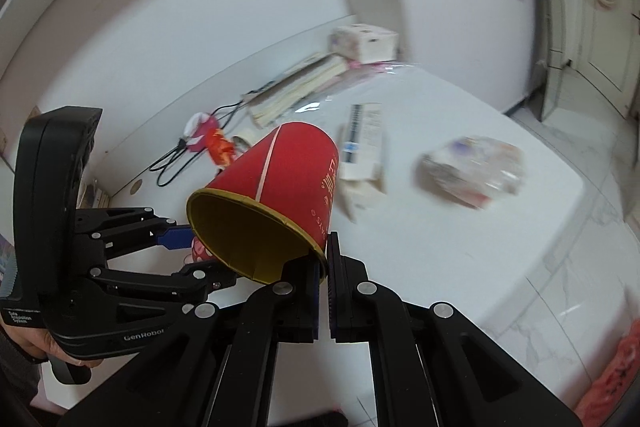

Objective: Collect trash
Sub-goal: 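Carry the figurine and red cup in both tools over the orange bucket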

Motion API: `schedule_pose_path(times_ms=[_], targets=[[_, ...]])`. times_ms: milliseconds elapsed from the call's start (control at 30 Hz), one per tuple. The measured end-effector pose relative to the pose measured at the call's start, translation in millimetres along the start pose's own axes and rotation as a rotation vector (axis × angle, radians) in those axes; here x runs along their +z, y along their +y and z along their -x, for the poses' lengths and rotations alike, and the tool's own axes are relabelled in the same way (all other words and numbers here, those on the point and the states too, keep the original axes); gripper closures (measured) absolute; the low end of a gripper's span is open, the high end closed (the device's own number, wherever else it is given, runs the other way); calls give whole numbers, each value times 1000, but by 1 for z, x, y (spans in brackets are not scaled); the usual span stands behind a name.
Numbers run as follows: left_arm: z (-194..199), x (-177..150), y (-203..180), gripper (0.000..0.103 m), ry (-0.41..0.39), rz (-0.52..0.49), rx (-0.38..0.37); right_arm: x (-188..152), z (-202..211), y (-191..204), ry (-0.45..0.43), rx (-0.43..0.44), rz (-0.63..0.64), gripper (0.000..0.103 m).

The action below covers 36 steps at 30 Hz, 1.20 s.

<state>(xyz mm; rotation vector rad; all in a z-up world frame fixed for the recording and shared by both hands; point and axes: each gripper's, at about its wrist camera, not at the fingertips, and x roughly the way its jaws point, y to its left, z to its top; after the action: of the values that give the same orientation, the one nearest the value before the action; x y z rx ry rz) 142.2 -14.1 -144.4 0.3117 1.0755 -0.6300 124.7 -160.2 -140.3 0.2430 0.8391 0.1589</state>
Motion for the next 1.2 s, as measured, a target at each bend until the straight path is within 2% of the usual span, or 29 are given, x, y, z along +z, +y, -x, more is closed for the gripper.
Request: schedule_pose_path(times_ms=[400, 600, 700, 933, 1200], targets=[[-34, 21, -119, 60, 31, -187, -117, -67, 81, -108, -14, -146, -183, 99], [-69, 25, -164, 60, 84, -267, -172, -107, 95, -159, 9, -215, -291, 99], [-95, 25, -183, 60, 125, -288, -204, -129, 91, -183, 38, -241, -345, 99], [-145, 18, -211, 60, 206, -312, -227, -172, 68, -230, 112, -287, -435, 99], [-209, 3, -221, 60, 305, -299, -230, -218, 17, -276, 200, -318, -513, 99]])
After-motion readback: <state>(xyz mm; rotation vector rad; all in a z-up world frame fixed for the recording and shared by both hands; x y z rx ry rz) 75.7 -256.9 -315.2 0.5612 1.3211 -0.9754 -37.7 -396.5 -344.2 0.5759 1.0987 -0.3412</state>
